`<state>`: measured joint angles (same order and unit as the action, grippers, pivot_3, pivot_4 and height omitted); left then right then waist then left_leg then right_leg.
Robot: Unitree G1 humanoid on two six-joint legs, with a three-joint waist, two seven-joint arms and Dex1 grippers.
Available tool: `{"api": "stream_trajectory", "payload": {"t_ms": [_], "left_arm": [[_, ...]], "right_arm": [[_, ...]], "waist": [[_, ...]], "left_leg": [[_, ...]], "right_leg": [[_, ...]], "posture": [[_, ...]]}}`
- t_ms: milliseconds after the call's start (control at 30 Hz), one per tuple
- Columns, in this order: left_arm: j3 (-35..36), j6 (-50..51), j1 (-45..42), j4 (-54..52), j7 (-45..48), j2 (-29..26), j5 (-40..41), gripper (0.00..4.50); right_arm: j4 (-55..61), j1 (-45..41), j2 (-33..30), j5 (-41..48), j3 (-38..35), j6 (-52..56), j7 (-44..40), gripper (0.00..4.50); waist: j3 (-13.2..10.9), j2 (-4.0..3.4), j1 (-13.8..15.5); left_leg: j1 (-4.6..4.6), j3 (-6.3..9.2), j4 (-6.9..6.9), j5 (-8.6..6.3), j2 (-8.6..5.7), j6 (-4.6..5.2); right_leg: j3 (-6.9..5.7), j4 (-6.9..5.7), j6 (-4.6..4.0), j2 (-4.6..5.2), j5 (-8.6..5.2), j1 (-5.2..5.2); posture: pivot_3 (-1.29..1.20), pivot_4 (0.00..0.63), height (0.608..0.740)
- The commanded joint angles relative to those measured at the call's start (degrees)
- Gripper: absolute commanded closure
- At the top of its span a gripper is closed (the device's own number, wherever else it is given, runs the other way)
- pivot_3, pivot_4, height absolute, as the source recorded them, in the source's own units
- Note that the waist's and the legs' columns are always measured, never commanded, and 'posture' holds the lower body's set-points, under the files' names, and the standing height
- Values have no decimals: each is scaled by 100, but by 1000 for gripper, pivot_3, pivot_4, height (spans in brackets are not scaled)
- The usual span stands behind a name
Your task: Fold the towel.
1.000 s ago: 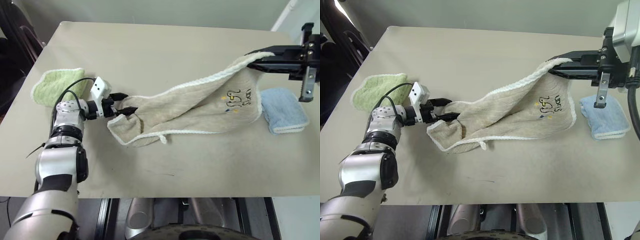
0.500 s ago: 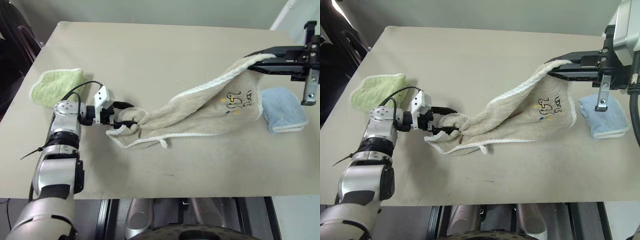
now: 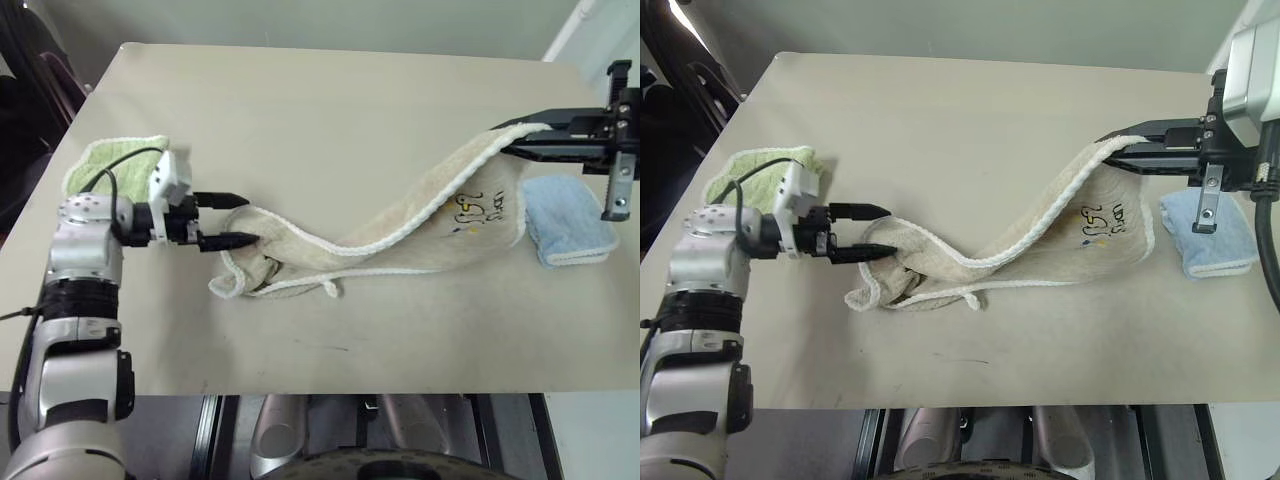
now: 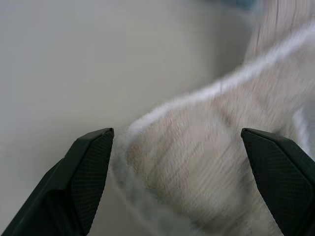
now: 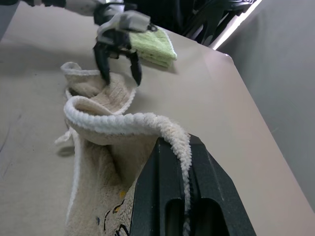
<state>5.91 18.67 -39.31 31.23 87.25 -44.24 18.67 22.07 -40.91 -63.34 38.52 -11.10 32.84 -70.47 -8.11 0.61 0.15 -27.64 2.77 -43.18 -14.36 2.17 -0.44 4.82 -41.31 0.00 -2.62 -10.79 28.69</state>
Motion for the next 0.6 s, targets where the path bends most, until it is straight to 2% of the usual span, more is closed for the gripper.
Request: {"api": "stream_trajectory", "payload": {"t_ms": [33, 200, 367, 600], "left_arm": [[83, 477, -201, -40, 162, -154, 275, 0], [61, 878, -772, 898, -48, -14, 289, 0], [-278, 749, -1389, 2144, -572, 279, -282, 0], [-790, -749, -1418, 2797, -644, 631, -1069, 0]], "right_arm": [[166, 39, -44, 85, -207, -86, 47, 4483], [207, 77, -30, 114, -192, -53, 86, 4483], [194, 33, -9, 127, -154, -24, 131, 4483], [204, -20, -21, 49, -83, -90, 181, 4483]], "waist": [[1, -1, 0], [1, -1, 15], [0, -1, 22], [0, -1, 23]], "left_leg": [[1, 0, 0, 0, 0, 0], [2, 3, 0, 0, 0, 0], [1, 5, -1, 0, -1, 0], [-4, 2, -2, 1, -2, -1]], "right_leg": [[0, 0, 0, 0, 0, -1], [0, -4, -3, 0, 1, -1], [0, -3, -3, 1, 2, -1], [-1, -2, 35, 1, 22, 4]], "posture": [[0, 150, 697], [0, 150, 697], [0, 150, 697], [0, 150, 697]]}}
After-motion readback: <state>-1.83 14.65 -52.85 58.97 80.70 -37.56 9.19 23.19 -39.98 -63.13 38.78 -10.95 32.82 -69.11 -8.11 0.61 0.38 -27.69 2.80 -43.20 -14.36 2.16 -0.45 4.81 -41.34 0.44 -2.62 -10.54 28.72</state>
